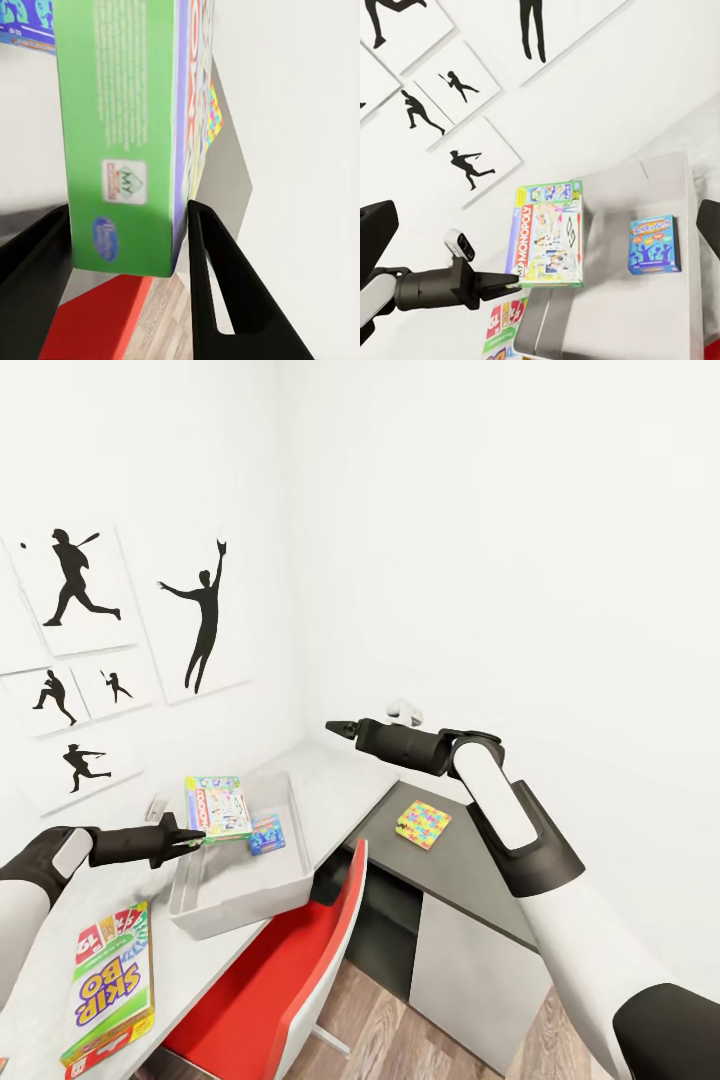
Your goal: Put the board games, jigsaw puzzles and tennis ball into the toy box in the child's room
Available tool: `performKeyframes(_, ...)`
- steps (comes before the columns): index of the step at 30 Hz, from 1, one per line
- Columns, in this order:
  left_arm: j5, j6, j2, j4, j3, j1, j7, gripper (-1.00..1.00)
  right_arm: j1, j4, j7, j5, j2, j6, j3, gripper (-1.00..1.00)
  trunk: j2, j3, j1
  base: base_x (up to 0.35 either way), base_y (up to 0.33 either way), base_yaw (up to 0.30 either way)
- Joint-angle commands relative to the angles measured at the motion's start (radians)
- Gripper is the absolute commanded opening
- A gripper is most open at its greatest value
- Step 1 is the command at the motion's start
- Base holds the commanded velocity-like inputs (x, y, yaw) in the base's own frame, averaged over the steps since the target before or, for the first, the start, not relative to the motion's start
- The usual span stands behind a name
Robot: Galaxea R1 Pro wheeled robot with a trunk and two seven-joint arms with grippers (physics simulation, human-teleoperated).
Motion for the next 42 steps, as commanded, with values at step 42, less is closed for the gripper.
performKeyframes(42, -0.007, 0.009, 0.001, 0.054, 0.006, 0.002, -0.004, -1.00, -0.001, -0.007, -0.012, -0.011, 0.040, 0.003, 0.005, 1.00, -0.205, -0.094, 0.112, 0.000, 0.000, 0.000)
